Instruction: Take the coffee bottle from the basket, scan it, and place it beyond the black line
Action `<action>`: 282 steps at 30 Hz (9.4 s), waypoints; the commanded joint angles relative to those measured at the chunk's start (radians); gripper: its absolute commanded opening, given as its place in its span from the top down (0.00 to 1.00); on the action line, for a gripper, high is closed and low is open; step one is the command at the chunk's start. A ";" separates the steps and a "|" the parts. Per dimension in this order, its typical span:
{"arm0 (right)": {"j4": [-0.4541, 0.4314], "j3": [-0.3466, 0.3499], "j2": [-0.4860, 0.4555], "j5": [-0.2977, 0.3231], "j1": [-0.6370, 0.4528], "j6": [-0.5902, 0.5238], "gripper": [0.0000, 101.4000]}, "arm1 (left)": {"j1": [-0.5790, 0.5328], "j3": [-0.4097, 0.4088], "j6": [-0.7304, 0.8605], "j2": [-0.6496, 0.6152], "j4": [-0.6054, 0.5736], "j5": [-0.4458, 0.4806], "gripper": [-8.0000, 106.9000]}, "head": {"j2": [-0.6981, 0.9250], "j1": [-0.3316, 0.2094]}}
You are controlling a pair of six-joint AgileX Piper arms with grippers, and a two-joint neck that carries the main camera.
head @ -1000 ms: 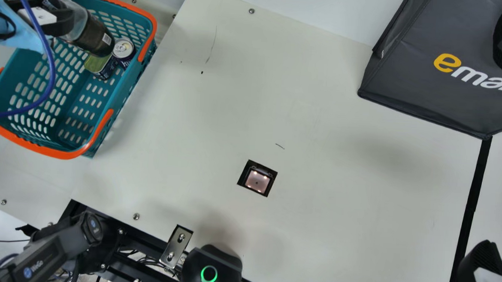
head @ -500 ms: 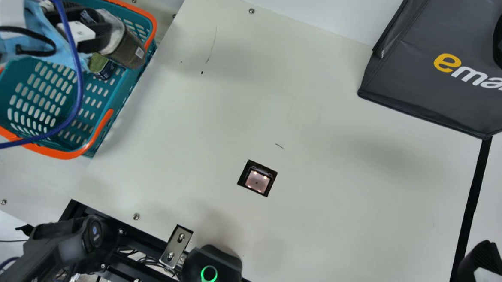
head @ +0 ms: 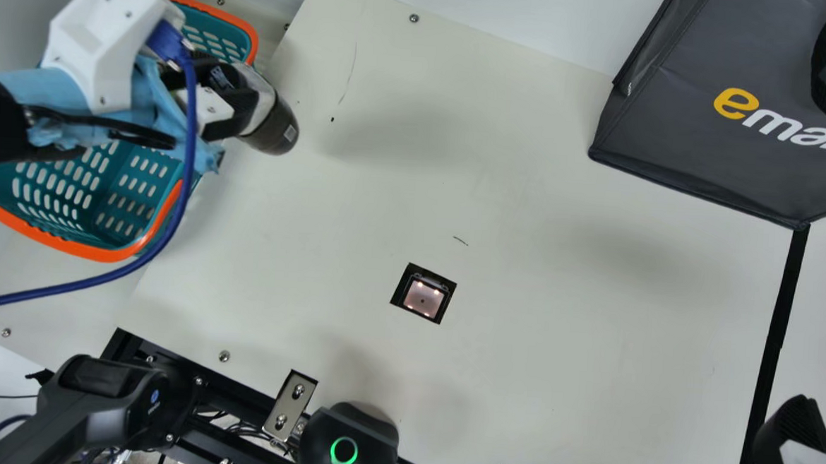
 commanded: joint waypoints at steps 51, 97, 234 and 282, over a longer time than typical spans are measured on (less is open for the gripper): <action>0.000 0.000 0.000 0.000 0.000 0.000 0.10 | -0.706 0.019 -0.530 0.204 0.309 -0.217 0.84 | 0.002 -0.026; 0.000 0.000 0.000 -0.001 0.000 0.000 0.10 | -0.758 0.086 -0.606 0.236 0.354 -0.290 0.64 | 0.002 -0.026; 0.000 0.000 0.000 -0.001 0.000 0.000 0.10 | -0.128 0.159 -0.254 -0.091 0.138 -0.162 0.15 | -0.347 -0.026; 0.000 0.000 0.000 0.000 0.000 0.000 0.10 | -0.766 0.087 -1.125 0.061 0.728 -0.216 0.15 | -0.347 -0.026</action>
